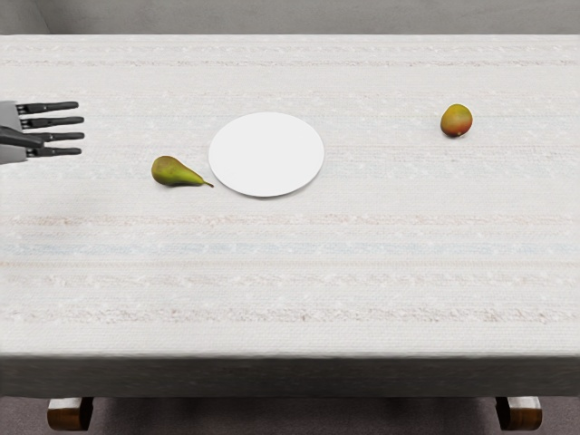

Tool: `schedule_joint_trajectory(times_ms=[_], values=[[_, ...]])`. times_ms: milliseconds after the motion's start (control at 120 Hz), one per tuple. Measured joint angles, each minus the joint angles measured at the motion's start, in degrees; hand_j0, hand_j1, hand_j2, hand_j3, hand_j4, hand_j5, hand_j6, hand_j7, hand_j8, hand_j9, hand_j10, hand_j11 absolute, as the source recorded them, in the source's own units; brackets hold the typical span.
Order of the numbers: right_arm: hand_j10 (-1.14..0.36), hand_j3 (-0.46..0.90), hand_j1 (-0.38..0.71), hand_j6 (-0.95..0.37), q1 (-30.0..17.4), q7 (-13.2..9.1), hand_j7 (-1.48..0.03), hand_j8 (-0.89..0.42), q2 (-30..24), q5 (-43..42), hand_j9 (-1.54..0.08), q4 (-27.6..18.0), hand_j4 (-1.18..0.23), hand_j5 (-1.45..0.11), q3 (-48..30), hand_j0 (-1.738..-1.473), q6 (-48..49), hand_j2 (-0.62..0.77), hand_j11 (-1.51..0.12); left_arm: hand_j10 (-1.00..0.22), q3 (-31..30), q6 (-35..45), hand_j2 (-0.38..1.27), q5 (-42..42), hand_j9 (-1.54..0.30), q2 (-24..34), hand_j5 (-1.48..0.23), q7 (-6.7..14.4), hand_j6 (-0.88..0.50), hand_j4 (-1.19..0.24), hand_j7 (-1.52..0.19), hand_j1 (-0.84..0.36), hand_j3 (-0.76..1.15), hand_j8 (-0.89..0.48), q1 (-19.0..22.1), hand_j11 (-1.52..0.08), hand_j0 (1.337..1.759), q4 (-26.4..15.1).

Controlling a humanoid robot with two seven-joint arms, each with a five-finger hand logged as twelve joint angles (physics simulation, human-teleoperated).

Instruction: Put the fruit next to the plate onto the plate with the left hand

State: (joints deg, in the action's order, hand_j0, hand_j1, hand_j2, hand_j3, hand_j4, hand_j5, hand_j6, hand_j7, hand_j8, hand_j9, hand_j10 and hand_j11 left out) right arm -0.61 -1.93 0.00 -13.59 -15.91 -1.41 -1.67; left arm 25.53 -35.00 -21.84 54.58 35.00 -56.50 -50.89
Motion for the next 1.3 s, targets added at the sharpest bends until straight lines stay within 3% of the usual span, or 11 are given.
schedule_joint_trajectory(times_ms=[150,225,458,617,750,858,1008,1300], values=[[0.0,0.0,-0.35,0.0,-0.03,0.0,0.0,0.0,0.0,0.0,0.0,0.0,0.0,0.0,0.01,-1.658,0.0,0.0,0.0,-0.04,-0.23,-0.04,0.01,0.51,-0.06,-0.95,-0.06,0.0,-0.04,-0.04,-0.06,0.29,0.0,-0.04,-0.86,-0.06,1.658,0.23],[0.0,0.0,-0.35,0.0,-0.01,0.0,0.0,0.0,0.0,-0.01,0.0,0.01,0.0,0.0,0.01,-1.658,0.0,0.0,0.0,-0.04,-0.47,-0.05,0.01,6.39,-0.06,-3.97,-0.06,0.0,-0.04,-0.04,-0.06,0.29,0.0,-0.04,-5.65,-0.06,1.658,0.29],[0.0,0.0,-0.35,0.0,0.0,0.0,0.0,0.0,0.0,0.0,0.0,0.01,0.0,0.0,0.0,-1.658,0.0,0.0,0.0,-0.05,-0.74,-0.03,0.01,41.33,-0.06,-17.71,-0.06,0.0,-0.04,-0.05,-0.06,0.29,0.0,-0.04,-15.48,-0.06,1.658,-0.03],[0.0,0.0,-0.35,0.0,0.0,0.0,0.0,0.0,0.0,0.0,0.0,0.0,0.0,0.0,0.0,-1.658,0.0,0.0,0.0,-0.05,-0.8,2.12,0.01,65.56,-0.07,-22.53,-0.07,0.0,-0.05,-0.05,-0.07,0.29,0.0,-0.05,-15.13,-0.07,1.658,-4.07],[0.0,0.0,-0.35,0.0,0.0,0.0,0.0,0.0,0.0,0.01,0.0,0.01,0.0,0.0,0.0,-1.658,0.0,0.0,0.0,-0.06,-4.59,15.0,0.01,80.09,-0.08,-28.3,-0.08,0.0,-0.06,-0.06,-0.08,0.28,0.0,-0.06,-14.51,-0.08,1.658,-6.28],[0.0,0.0,-0.35,0.0,0.0,0.0,0.0,0.0,0.0,0.01,0.0,0.01,0.0,0.0,0.01,-1.658,0.0,0.0,0.0,-0.06,-11.97,26.98,0.01,84.53,-0.08,-30.17,-0.08,-0.32,-0.06,-0.06,-0.08,0.28,0.0,-0.06,-14.25,-0.08,1.658,-6.81],[0.0,0.0,-0.35,0.0,0.0,0.0,0.0,0.0,0.0,0.01,0.0,0.0,0.0,0.0,0.0,-1.658,0.0,0.0,0.0,-0.06,-19.23,32.43,0.01,86.45,-0.08,-33.46,-0.08,-0.53,-0.07,-0.06,-0.08,0.28,0.0,-0.07,-12.84,-0.08,1.658,-6.96],[0.0,0.0,-0.35,0.0,0.0,0.0,0.0,0.0,0.0,0.01,0.0,0.0,0.0,0.0,0.01,-1.658,0.0,0.0,0.0,-0.07,-22.59,45.96,0.01,87.99,-0.08,-36.15,-0.08,-0.73,-0.07,-0.07,-0.08,0.27,0.0,-0.07,-10.48,-0.08,1.658,-6.52]])
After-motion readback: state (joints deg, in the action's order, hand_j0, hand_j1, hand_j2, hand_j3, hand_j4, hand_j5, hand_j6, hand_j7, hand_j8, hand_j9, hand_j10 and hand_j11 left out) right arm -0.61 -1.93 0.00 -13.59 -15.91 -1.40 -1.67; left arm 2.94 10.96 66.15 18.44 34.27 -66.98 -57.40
